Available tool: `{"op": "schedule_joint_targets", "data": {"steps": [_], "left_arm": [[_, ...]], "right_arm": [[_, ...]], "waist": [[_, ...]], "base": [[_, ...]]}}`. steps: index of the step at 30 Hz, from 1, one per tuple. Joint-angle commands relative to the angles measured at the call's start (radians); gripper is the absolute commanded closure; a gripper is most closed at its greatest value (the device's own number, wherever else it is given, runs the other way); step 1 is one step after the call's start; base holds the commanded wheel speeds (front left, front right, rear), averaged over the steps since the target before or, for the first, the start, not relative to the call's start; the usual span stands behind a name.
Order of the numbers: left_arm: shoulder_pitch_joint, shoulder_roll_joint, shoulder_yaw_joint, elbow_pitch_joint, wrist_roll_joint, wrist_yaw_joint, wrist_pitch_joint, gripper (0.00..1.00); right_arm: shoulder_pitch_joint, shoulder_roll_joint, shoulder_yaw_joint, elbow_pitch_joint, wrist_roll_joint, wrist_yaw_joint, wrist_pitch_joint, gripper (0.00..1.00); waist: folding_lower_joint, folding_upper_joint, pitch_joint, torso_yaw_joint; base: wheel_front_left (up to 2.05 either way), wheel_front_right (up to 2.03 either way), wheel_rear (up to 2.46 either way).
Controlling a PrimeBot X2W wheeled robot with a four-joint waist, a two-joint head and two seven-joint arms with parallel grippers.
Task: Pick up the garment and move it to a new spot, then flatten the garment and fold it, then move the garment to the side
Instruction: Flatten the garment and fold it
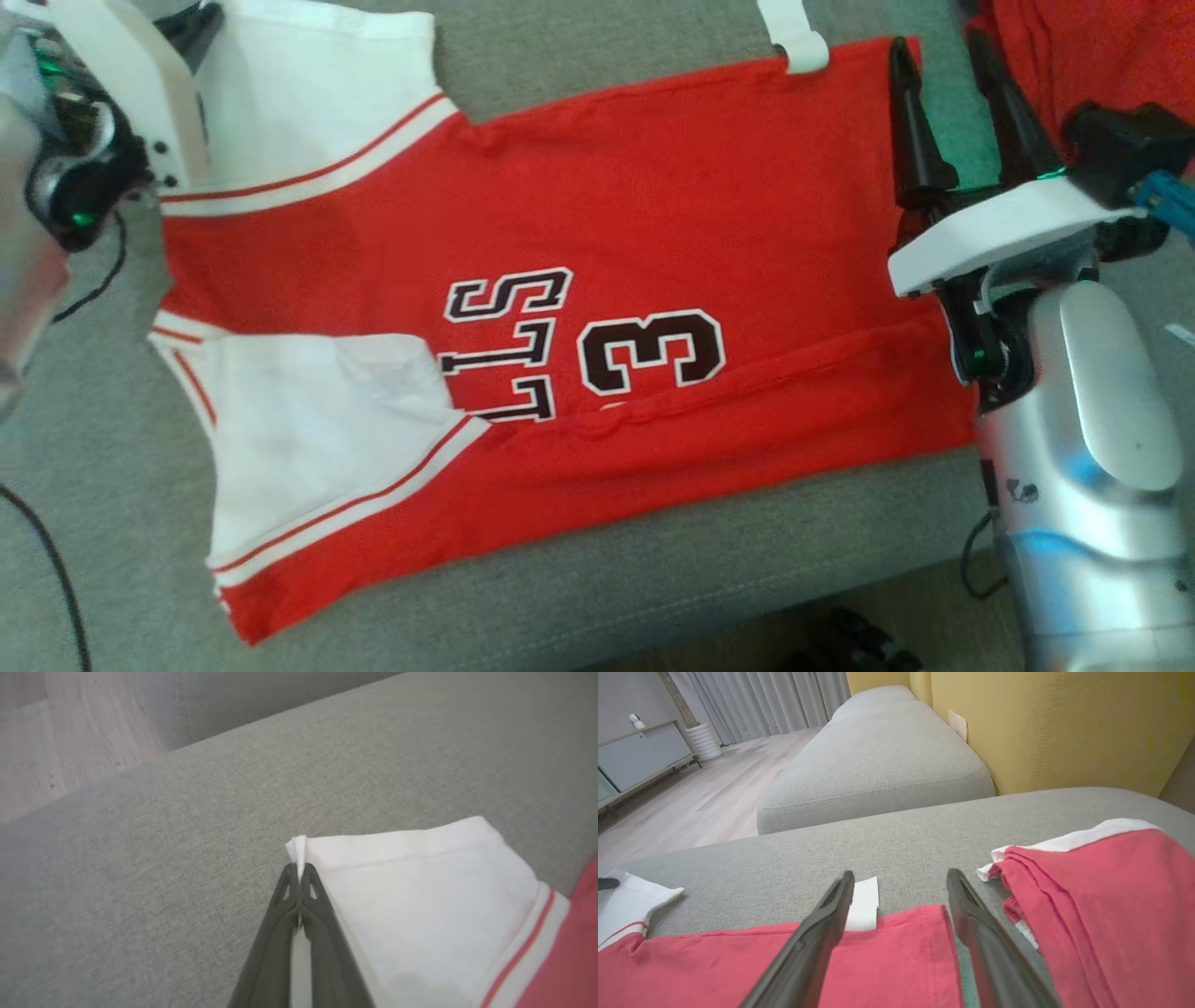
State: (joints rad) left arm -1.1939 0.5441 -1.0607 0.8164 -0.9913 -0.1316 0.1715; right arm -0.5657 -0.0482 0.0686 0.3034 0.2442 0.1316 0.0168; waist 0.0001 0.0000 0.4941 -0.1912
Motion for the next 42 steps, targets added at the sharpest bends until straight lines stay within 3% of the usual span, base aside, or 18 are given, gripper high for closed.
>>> {"op": "schedule_joint_targets", "data": {"steps": [1,6,12,20,25,33,34,42], "left_arm": [[-0.04,0.029,0.031,-0.013,-0.003,0.001,-0.03,1.0],[-0.019,0.0,-0.001,-0.023,0.0,0.001,-0.15,1.0],[0.015,-0.03,-0.053,-0.07,0.007,0.001,-0.242,1.0],[0.047,-0.041,-0.099,-0.155,-0.003,0.001,-0.286,1.0],[0.05,-0.041,-0.118,-0.188,0.001,0.001,-0.29,1.0],[0.036,-0.041,-0.136,-0.196,0.022,0.002,-0.292,1.0],[0.035,-0.04,-0.135,-0.192,0.021,0.003,-0.292,1.0],[-0.009,-0.023,-0.084,-0.133,0.0,0.026,-0.331,1.0]], "right_arm": [[-0.033,-0.002,0.012,-0.024,-0.007,-0.001,0.01,0.0],[-0.058,-0.037,-0.01,0.037,-0.045,-0.001,0.077,0.0],[-0.102,-0.142,-0.011,0.166,-0.068,-0.001,0.176,0.0],[-0.142,-0.286,0.061,0.329,-0.104,-0.001,0.237,0.0],[-0.18,-0.327,0.121,0.395,-0.071,-0.001,0.257,0.0],[-0.23,-0.341,0.175,0.477,-0.034,-0.001,0.264,0.0],[-0.235,-0.34,0.181,0.482,-0.026,-0.001,0.259,0.97],[-0.283,-0.337,0.204,0.488,0.02,-0.001,0.186,1.0]], "waist": [[-0.0001,0.0,-0.025,0.026],[-0.0001,0.0,-0.077,0.091],[-0.0001,0.0,-0.115,0.165],[-0.0001,0.0,-0.124,0.225],[-0.0001,0.0,-0.112,0.235],[-0.0001,0.0,-0.095,0.235],[-0.0001,0.0,-0.094,0.234],[-0.0001,0.0,-0.084,0.221]], "base": [[0.0,0.0,0.0],[0.0,0.0,0.0],[0.0,0.0,0.0],[0.0,0.0,0.0],[0.0,0.0,0.0],[0.0,0.0,0.0],[0.0,0.0,0.0],[0.0,0.0,0.0]]}}
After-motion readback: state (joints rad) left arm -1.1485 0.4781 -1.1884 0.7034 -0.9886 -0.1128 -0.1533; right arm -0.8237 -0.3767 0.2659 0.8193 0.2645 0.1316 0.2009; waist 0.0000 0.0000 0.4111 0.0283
